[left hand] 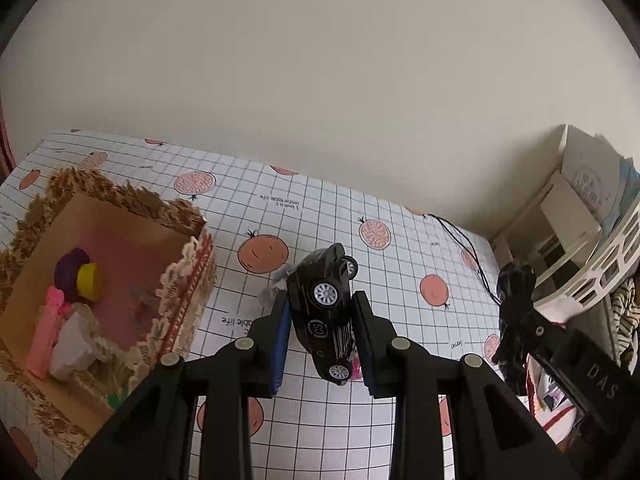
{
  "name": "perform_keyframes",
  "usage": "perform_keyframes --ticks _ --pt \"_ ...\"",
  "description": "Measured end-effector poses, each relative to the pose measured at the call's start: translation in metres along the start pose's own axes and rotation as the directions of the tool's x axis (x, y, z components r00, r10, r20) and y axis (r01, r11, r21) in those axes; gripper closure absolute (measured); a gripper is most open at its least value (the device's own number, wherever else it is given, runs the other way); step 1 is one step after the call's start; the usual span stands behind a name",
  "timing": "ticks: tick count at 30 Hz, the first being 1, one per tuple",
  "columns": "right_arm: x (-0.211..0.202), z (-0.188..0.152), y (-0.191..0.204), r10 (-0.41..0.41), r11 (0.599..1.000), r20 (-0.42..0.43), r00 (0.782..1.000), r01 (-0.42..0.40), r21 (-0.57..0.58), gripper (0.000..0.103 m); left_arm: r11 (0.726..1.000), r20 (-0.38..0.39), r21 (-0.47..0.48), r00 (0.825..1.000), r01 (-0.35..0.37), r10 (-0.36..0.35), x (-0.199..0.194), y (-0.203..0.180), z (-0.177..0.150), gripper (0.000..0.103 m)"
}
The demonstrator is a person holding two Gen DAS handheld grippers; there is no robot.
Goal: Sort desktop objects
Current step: 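Lift the toy car and black figure and carry both over the box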
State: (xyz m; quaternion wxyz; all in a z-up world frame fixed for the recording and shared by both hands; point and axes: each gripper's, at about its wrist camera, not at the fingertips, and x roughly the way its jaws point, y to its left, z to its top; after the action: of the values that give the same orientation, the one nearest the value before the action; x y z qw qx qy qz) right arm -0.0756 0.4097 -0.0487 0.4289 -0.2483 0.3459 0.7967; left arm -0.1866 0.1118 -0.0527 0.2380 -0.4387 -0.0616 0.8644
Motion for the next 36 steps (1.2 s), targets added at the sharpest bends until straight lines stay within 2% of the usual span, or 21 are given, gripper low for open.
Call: perform_keyframes --ticks 11,15,25,36 --pt "0.002 -0.005 0.005 0.021 1.0 -0.004 1.0 -0.021 0.012 0.047 0.999 0.05 -0.044 0.998 -0.022 0.024 -0.015 0.019 0.003 0.072" --pt "0.002 -0.009 0.012 0.052 0.998 -0.007 0.999 -0.052 0.024 0.047 0.998 0.067 -0.055 0.997 -0.035 0.038 -0.023 0.027 0.003 0.072" --pt "0.009 -0.025 0.058 0.143 0.989 -0.041 0.989 -0.145 -0.041 0.047 0.99 0.091 -0.11 0.991 -0.086 0.096 -0.042 0.059 0.004 0.071" --pt "0.022 -0.046 0.108 0.216 0.968 -0.094 0.972 -0.226 -0.109 0.047 0.964 0.087 -0.217 0.98 -0.155 0.177 -0.057 0.115 0.004 0.071"
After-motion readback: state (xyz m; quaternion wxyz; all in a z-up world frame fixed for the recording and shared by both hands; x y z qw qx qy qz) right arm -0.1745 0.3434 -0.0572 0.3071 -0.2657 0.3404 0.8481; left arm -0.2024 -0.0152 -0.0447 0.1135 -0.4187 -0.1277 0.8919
